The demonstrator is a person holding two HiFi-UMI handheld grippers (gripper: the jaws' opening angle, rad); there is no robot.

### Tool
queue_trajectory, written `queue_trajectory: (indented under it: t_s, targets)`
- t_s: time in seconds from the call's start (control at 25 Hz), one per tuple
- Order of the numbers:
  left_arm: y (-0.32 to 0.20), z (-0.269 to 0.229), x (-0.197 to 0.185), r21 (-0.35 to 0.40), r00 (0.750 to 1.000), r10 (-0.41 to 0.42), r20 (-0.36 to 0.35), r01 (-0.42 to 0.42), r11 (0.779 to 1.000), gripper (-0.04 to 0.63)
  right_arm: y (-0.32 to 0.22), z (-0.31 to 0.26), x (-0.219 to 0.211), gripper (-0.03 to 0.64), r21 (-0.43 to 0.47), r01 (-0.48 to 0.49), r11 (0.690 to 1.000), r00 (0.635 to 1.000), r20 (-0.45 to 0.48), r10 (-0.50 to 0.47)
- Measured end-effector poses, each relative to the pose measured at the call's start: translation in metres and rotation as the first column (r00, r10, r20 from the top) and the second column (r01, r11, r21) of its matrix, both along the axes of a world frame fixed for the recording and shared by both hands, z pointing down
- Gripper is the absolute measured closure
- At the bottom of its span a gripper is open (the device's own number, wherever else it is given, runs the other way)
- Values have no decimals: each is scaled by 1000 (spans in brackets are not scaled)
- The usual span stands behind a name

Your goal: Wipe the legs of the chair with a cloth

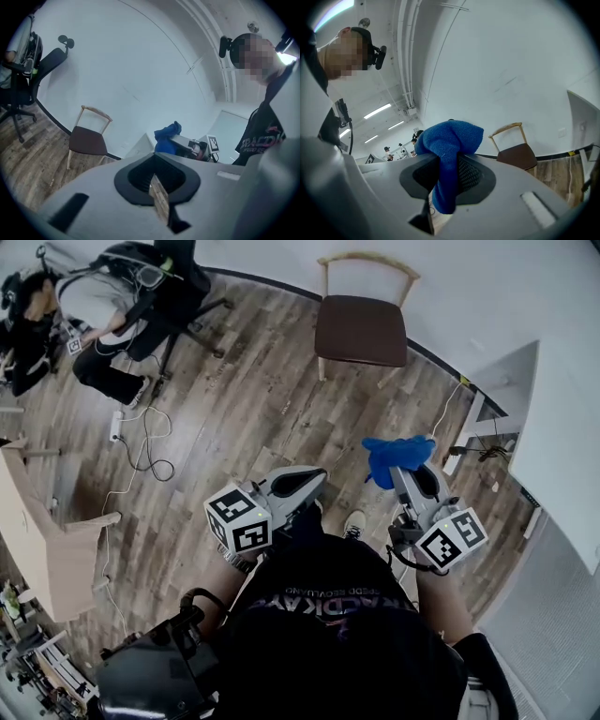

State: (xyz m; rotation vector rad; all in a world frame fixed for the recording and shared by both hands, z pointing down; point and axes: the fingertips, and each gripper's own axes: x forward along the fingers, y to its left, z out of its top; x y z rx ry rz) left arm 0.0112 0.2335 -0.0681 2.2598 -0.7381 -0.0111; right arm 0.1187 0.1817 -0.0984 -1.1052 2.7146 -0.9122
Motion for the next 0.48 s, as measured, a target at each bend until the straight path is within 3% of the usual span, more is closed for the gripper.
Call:
queue_trajectory:
  t_s: [0.28,0.48]
  targets:
    - [-40,2,-75,4,1000,-25,-16,25,1000,591,-52,-14,-67,529,41,-5,999,1000,-26,6]
    - [-54,10,-102,9,999,-52,-13,52,999,591,-72,-14,-79,529,64,-31,997,999,-33,33]
